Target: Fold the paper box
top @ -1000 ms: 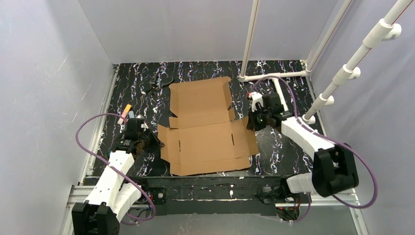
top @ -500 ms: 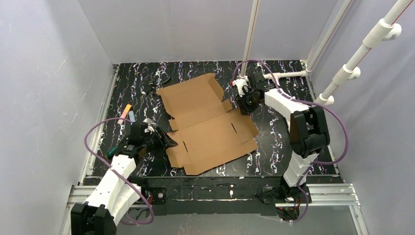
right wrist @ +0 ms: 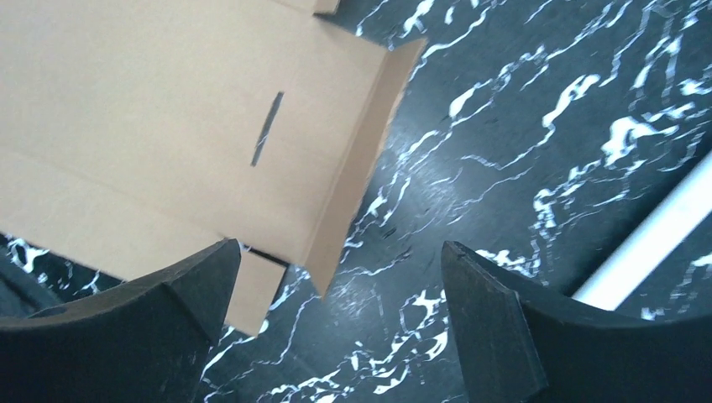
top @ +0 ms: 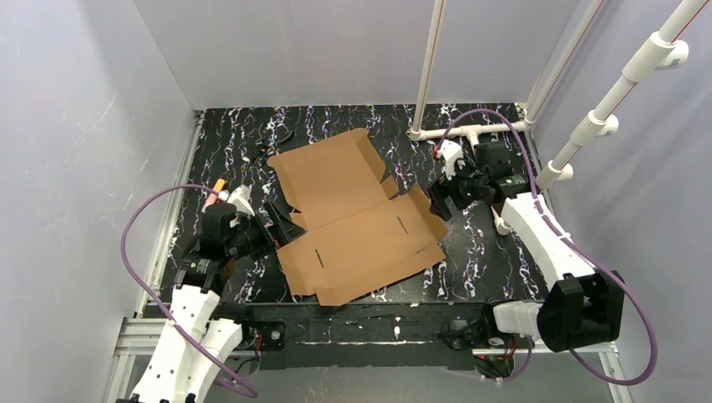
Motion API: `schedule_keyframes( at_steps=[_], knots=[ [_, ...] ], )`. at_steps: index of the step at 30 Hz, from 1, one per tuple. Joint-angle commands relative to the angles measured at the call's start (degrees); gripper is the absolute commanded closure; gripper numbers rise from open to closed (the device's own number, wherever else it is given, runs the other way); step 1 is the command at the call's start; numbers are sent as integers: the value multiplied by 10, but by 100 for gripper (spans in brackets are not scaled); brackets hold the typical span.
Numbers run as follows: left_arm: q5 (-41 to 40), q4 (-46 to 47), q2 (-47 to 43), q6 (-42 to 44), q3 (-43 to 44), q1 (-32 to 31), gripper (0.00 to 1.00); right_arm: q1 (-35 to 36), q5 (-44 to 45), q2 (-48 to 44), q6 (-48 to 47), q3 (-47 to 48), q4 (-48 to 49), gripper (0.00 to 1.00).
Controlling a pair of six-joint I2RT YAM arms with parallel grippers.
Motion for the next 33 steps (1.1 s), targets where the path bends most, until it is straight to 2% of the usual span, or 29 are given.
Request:
schedule_keyframes(
  at_steps=[1,5,9,13,15,20,24,33],
  knots=[
    [40,5,43,51,34,3,2,-34,-98,-21,-10,-47,11,2],
    [-19,53,108,79,61,9,2,-41,-163,-35,-28,-85,24,2],
    [-43,122,189,93,68,31,2,-41,-204,-50,-50,-136,59,2],
    [-12,151,298,116,96,73,2,-41,-225,-54,-63,-155,68,2],
    [38,182,357,117,104,94,2,-42,-226,-56,-67,-153,68,2],
    [93,235,481,108,146,137,2,-43,-227,-57,-68,-161,68,2],
    [122,269,564,82,183,145,7,-43,-226,-52,-64,-158,67,2],
    [158,342,687,5,220,148,32,-44,-233,-51,-60,-154,63,2]
  ],
)
